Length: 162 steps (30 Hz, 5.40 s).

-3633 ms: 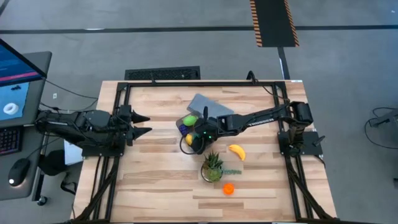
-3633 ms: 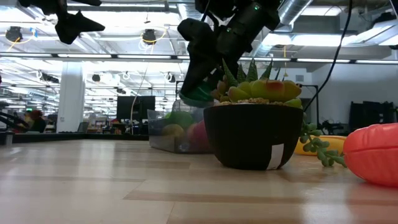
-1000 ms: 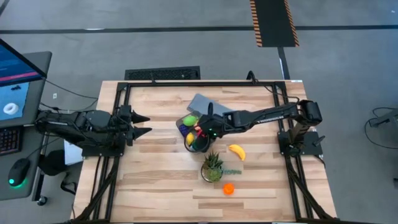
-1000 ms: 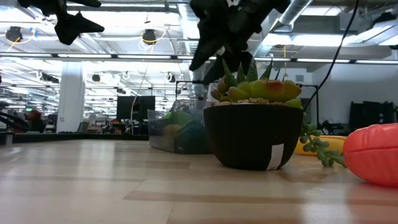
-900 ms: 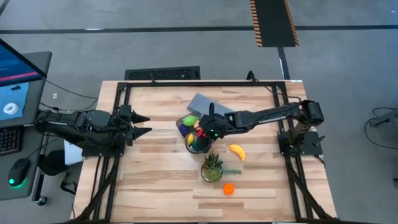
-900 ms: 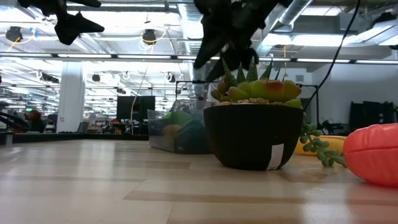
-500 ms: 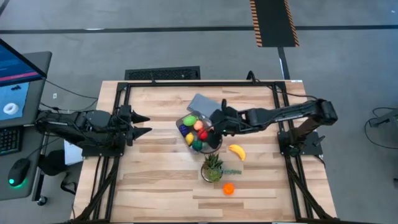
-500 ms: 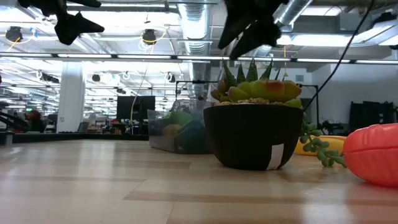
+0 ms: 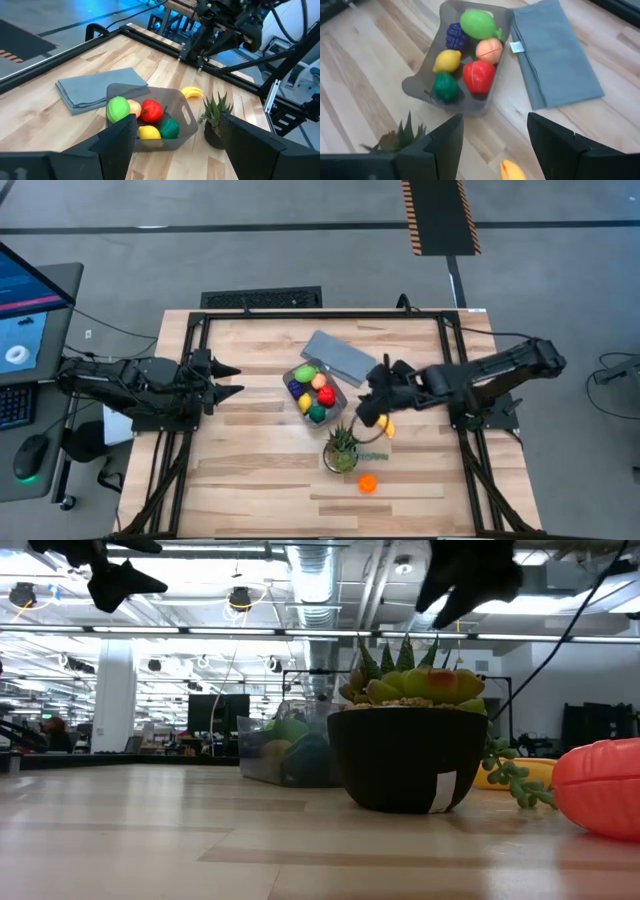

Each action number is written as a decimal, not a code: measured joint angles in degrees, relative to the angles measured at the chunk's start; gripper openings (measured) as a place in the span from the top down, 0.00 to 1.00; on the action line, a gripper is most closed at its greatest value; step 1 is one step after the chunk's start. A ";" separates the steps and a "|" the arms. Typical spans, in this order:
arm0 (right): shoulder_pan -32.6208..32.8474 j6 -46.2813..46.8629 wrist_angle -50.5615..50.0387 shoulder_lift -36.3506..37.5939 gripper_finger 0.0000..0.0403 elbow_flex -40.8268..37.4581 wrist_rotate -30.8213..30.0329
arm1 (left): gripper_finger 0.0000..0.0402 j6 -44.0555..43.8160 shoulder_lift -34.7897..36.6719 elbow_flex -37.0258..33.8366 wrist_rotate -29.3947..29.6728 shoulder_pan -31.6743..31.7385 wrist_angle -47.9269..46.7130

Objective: Pick and placing Produce into tupperware
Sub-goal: Put the yellow banana into the black bin

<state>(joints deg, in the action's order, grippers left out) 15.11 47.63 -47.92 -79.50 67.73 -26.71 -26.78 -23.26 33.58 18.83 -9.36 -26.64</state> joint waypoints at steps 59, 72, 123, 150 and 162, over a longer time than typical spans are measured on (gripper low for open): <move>22.81 28.04 14.48 3.28 0.39 -32.51 -10.64 | 0.33 -1.56 0.02 0.00 2.10 0.02 -0.45; 14.36 13.18 19.73 3.44 0.39 -32.99 -1.67 | 0.33 -1.84 0.01 0.00 2.17 0.02 -0.91; -1.51 -6.24 24.85 1.39 0.39 -33.08 20.91 | 0.33 -1.82 0.01 0.00 2.56 0.01 -3.49; -0.74 -7.42 27.85 -7.35 0.39 -30.87 22.35 | 0.33 -3.00 0.01 0.00 2.43 0.01 -3.43; -0.78 -6.13 27.26 -7.44 0.52 -30.87 22.09 | 0.33 -3.02 0.00 0.00 2.36 0.02 -3.44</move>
<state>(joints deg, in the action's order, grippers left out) 14.33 41.50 -20.66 -86.94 36.86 -4.62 -29.80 -23.27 33.58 21.19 -9.34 -30.09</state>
